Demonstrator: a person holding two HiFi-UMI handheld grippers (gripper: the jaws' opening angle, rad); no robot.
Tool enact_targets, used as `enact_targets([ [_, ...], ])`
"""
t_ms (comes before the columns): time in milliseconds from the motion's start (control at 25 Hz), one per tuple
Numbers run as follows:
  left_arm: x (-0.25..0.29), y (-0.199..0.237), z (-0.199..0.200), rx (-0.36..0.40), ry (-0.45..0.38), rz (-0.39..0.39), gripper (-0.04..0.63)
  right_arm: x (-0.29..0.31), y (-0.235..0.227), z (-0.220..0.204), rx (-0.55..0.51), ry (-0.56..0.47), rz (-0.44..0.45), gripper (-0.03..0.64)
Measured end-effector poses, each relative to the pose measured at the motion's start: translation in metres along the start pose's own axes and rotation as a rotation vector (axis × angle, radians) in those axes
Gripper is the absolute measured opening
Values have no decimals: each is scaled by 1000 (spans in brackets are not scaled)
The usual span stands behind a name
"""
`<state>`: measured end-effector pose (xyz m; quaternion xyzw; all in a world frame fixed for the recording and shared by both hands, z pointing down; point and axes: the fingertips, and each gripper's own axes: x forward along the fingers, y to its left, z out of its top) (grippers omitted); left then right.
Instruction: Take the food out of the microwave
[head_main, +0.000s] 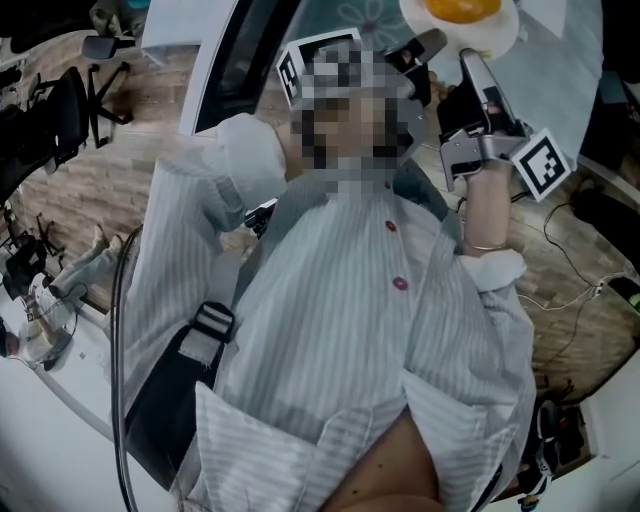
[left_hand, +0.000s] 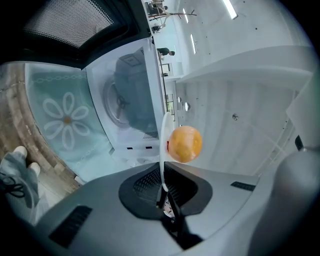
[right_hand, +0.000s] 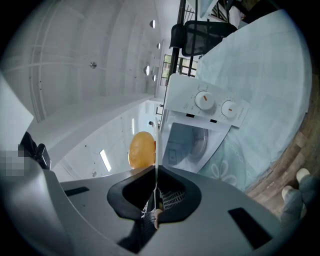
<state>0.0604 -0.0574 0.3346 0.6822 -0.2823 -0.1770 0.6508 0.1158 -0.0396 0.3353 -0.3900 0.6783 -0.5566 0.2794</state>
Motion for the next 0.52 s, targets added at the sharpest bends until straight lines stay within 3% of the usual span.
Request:
enact_targets([
  [520, 4, 2, -3, -7, 1, -6, 21, -4, -4, 4, 2, -7, -19, 40],
])
